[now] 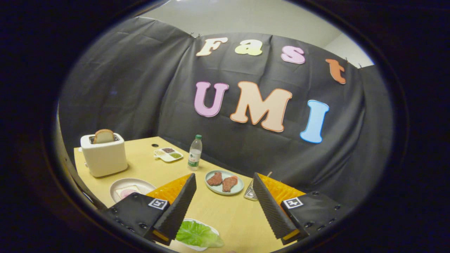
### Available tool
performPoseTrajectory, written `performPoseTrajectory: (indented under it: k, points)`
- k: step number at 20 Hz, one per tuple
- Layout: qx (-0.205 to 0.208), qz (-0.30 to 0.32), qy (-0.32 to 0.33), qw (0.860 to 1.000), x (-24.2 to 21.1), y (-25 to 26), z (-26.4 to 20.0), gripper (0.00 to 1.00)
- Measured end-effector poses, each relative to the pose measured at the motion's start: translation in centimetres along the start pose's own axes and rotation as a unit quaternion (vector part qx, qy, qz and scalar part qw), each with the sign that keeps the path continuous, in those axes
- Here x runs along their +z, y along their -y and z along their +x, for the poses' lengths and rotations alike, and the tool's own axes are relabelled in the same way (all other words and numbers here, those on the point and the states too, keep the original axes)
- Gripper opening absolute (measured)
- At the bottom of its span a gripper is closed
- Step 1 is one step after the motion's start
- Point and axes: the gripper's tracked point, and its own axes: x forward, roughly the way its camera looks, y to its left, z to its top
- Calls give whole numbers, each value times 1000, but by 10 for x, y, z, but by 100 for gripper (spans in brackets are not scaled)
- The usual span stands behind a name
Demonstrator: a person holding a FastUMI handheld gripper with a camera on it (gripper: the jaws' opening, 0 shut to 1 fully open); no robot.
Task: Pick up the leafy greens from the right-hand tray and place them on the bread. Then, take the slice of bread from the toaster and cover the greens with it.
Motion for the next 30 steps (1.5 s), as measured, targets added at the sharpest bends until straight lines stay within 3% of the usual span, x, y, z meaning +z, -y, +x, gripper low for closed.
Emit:
performPoseTrajectory:
  k: [6,13,30]
  points:
    - [72,-29,-46,996,-40,-13,8,100]
    - [147,-70,-103,981,-96,-35,13,100]
    - [239,-113,-227,937,-214,-68,12,99]
